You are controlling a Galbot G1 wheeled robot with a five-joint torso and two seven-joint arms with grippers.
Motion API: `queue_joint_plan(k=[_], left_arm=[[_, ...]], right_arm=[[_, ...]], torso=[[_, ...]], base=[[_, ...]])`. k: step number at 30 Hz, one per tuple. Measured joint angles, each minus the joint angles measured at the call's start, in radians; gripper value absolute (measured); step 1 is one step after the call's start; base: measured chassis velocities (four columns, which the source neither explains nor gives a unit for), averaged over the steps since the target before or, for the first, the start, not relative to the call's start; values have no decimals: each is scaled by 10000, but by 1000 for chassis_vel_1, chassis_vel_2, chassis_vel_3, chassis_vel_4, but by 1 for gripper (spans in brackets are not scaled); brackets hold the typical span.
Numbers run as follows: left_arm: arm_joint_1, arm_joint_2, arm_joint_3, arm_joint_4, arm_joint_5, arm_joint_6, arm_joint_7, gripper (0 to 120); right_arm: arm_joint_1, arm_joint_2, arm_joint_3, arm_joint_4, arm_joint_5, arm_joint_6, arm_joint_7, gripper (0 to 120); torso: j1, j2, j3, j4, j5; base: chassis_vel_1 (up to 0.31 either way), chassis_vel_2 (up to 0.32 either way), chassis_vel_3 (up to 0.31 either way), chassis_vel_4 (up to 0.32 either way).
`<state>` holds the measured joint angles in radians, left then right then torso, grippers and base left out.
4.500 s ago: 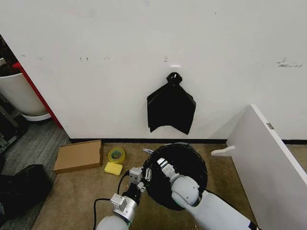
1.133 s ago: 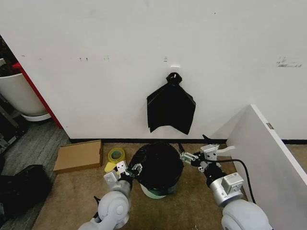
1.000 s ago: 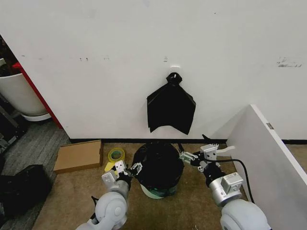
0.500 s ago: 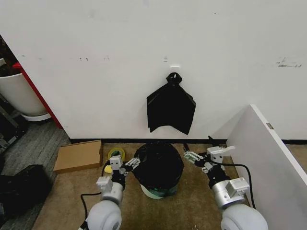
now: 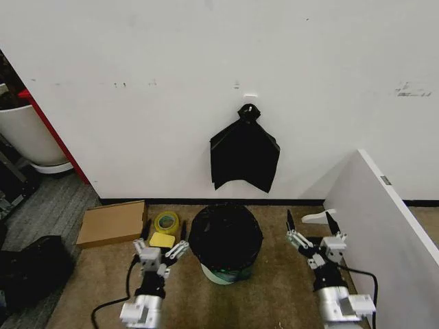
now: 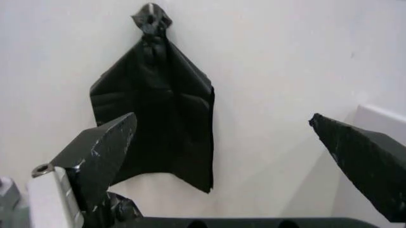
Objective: Place the garbage bag over the trash bin.
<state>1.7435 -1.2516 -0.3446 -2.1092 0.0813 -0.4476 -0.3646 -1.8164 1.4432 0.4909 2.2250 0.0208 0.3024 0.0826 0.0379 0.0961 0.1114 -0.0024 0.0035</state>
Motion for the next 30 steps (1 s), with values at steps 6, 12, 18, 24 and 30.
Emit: queue_joint_plan(k=[6, 12, 18, 24, 30], left_arm=[[998, -271, -367, -652, -220, -487, 224, 100], [1451, -315, -245, -913, -150, -710, 376, 100], [1501, -454, -171, -1133, -42, -725, 442, 100], [1505, -459, -205, -1123, -12, -725, 434, 100], [1577, -483, -248, -1080, 29, -770, 407, 100]], right_arm=[[-530, 355, -127, 345, -607, 443, -62, 100], [-726, 596, -401, 605, -962, 475, -73, 100], [-743, 755, -518, 651, -1225, 469, -158, 100], [-773, 790, -680, 607, -1429, 492, -211, 100], [-768, 922, -830, 507, -1597, 446, -190, 100]], torso=[[0, 0, 0, 1, 1], [0, 0, 1, 1, 1], [1, 0, 1, 1, 1], [1, 0, 2, 1, 2], [1, 0, 2, 1, 1]], base=[[0, 0, 0, 0], [0, 0, 0, 0], [0, 0, 0, 0], [0, 0, 0, 0], [0, 0, 0, 0]])
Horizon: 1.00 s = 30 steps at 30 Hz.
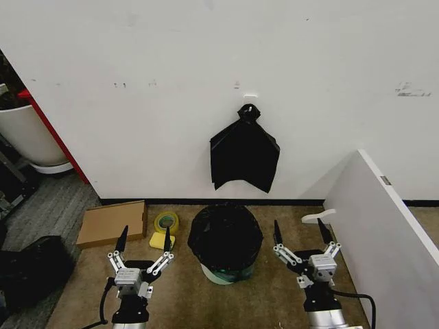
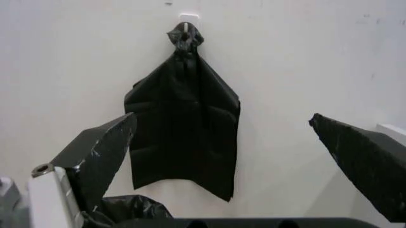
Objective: Place the garbage bag over the trash bin.
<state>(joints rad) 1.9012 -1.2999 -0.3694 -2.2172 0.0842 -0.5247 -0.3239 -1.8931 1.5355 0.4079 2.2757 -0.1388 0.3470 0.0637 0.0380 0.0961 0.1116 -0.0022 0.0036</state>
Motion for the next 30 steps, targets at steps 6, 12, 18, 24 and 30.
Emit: queue_joint_plan(k=[6, 12, 18, 24, 30], left_arm=[[10, 10, -29, 12, 36, -48, -15, 100], [22, 15, -5, 78, 50, -104, -17, 100], [11, 6, 14, 166, 46, -215, 2, 100], [-34, -73, -29, 335, 289, -353, 66, 100], [-36, -103, 13, 377, 387, -440, 73, 100]], right_arm=[[30, 6, 155, -45, 125, -63, 59, 100], [-4, -97, 505, -15, 521, -58, 74, 100], [55, -79, 610, -55, 617, 63, 27, 100], [100, -63, 585, -116, 619, 43, 32, 100], [93, -60, 582, -131, 602, 36, 32, 100]], torso=[[0, 0, 0, 0, 0], [0, 0, 0, 0, 0], [0, -1, 0, 0, 1], [0, -2, 0, 0, 0], [0, -2, 0, 0, 1]], base=[[0, 0, 0, 0], [0, 0, 0, 0], [0, 0, 0, 0], [0, 0, 0, 0], [0, 0, 0, 0]])
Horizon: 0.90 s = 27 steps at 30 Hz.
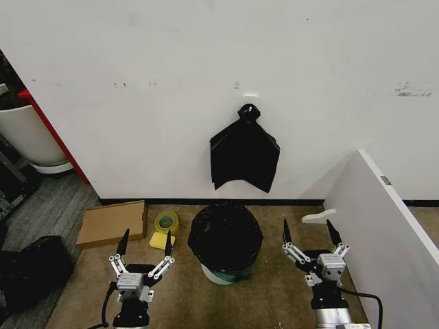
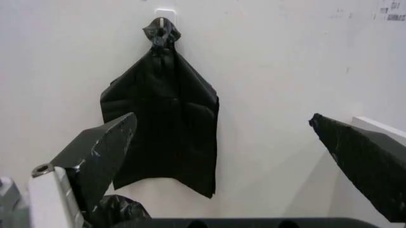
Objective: Place the garbage bag over the trash bin.
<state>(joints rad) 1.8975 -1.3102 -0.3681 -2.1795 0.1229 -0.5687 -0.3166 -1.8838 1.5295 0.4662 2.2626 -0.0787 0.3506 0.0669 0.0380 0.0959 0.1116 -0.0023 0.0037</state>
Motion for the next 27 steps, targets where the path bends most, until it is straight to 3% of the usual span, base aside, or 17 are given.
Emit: queue_joint_plan(k=[27], left_arm=[[-17, -145, 220, 273, 99, -104, -115, 100]], right_arm=[[53, 0, -13, -80, -44, -47, 2, 100]], torso=[[0, 0, 0, 0, 0]], base=[[0, 0, 0, 0]])
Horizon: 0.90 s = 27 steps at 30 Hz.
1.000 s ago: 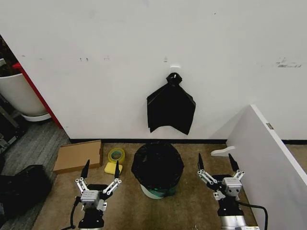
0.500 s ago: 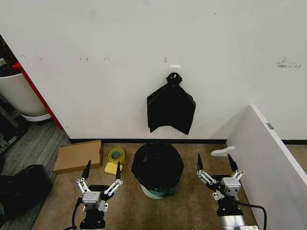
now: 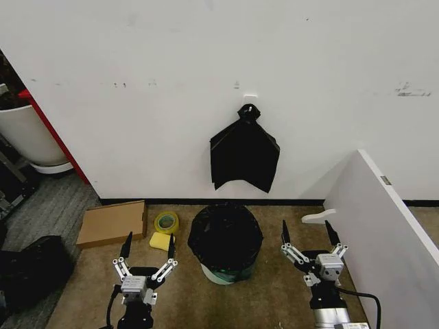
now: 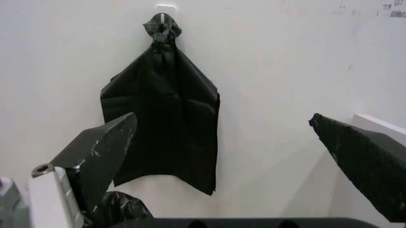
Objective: Place the garbage bag over the trash bin.
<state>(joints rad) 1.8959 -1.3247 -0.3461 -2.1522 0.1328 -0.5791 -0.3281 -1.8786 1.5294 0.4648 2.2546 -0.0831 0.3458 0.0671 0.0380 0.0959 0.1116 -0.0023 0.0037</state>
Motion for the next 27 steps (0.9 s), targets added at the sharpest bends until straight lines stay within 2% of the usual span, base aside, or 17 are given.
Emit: queue_joint_plan(k=[17, 27], left_arm=[[-286, -14, 431, 193, 22, -1, -43, 100], [-716, 61, 553, 812, 549, 20, -106, 100]], right_arm=[[0, 0, 0, 1, 0, 0, 0, 100], [-1, 0, 0, 2, 0, -1, 1, 100]], torso=[[0, 0, 0, 0, 1], [0, 0, 0, 0, -2]], base=[[0, 0, 0, 0], [0, 0, 0, 0]])
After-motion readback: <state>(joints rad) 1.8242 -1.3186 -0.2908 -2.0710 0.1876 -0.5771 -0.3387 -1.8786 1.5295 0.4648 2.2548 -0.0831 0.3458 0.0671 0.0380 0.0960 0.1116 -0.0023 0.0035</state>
